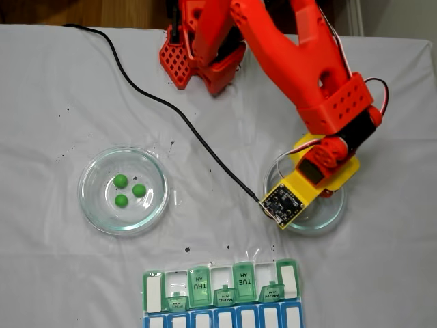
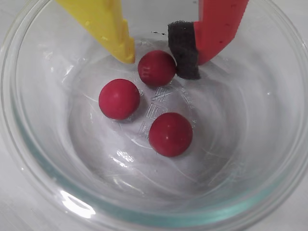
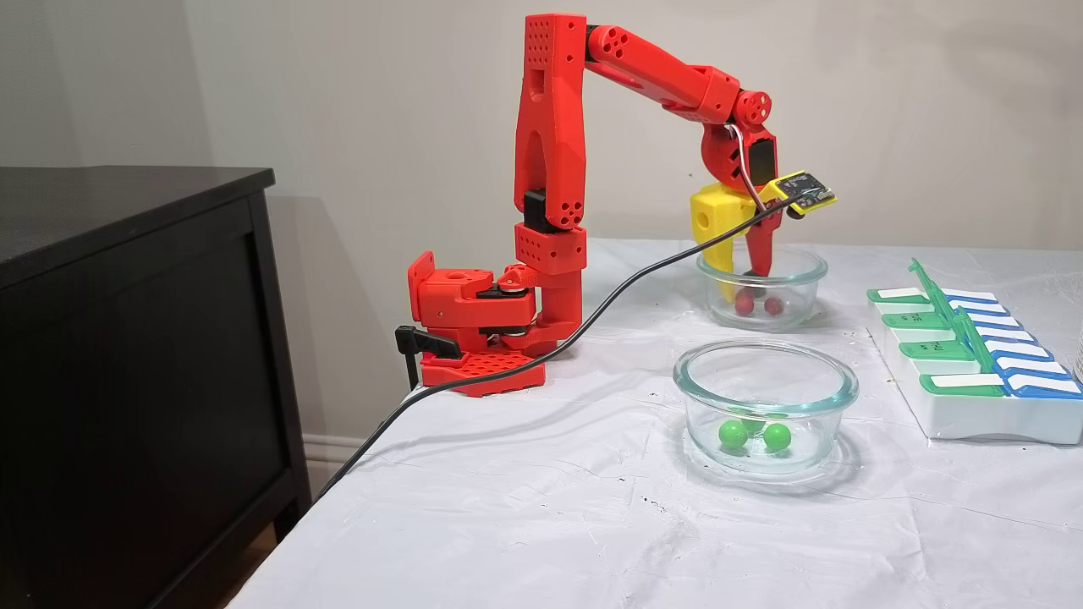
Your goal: Sort medicines into box.
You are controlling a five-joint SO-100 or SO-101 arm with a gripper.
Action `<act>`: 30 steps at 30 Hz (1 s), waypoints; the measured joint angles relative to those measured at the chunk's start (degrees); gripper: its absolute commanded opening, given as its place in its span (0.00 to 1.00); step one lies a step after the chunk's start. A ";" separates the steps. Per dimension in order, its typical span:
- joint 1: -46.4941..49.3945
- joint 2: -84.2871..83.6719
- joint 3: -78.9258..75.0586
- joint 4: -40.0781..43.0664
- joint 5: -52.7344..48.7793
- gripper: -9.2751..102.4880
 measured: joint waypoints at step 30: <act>0.00 0.00 1.58 -0.09 -2.64 0.22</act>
